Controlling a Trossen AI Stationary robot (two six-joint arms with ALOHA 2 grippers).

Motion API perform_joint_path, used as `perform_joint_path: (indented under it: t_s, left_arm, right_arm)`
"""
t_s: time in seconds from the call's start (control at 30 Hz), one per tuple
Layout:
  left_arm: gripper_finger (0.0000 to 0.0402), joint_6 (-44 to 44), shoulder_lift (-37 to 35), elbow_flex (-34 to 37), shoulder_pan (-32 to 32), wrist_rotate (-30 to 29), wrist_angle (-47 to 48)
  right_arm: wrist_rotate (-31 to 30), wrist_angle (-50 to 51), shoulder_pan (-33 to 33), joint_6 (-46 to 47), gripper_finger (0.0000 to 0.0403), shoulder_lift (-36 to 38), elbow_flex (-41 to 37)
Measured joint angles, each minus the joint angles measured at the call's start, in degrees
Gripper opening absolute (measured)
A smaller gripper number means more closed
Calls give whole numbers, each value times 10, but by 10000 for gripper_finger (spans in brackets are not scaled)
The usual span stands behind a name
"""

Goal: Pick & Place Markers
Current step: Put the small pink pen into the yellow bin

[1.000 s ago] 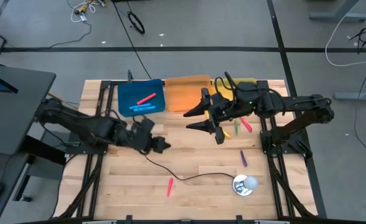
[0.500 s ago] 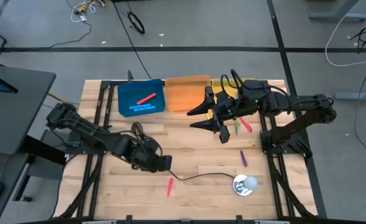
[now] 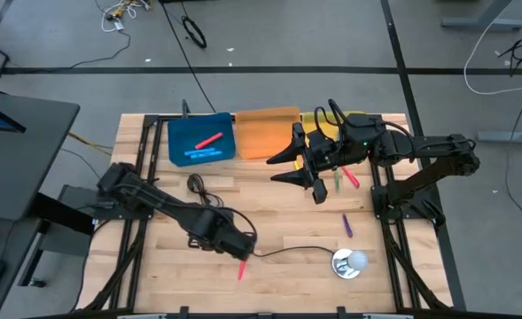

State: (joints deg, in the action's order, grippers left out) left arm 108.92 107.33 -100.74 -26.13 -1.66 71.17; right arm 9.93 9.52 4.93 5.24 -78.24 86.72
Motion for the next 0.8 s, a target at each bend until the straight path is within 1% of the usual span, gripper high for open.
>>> perform_joint_path:
  t_s: [0.13,0.4,0.6,0.8]
  left_arm:
    - [243,0,35,-30,0,1,11]
    - [243,-1,83,-31,-16,1,-39]
    - [243,0,122,-31,-24,33,-47]
    - [243,-4,165,-30,-24,43,-81]
  right_arm:
    - [0,0,0,0,188,0,0]
    - [0,5,0,3,188,2,0]
    - [0,18,0,3,188,2,0]
    - [0,18,0,3,188,2,0]
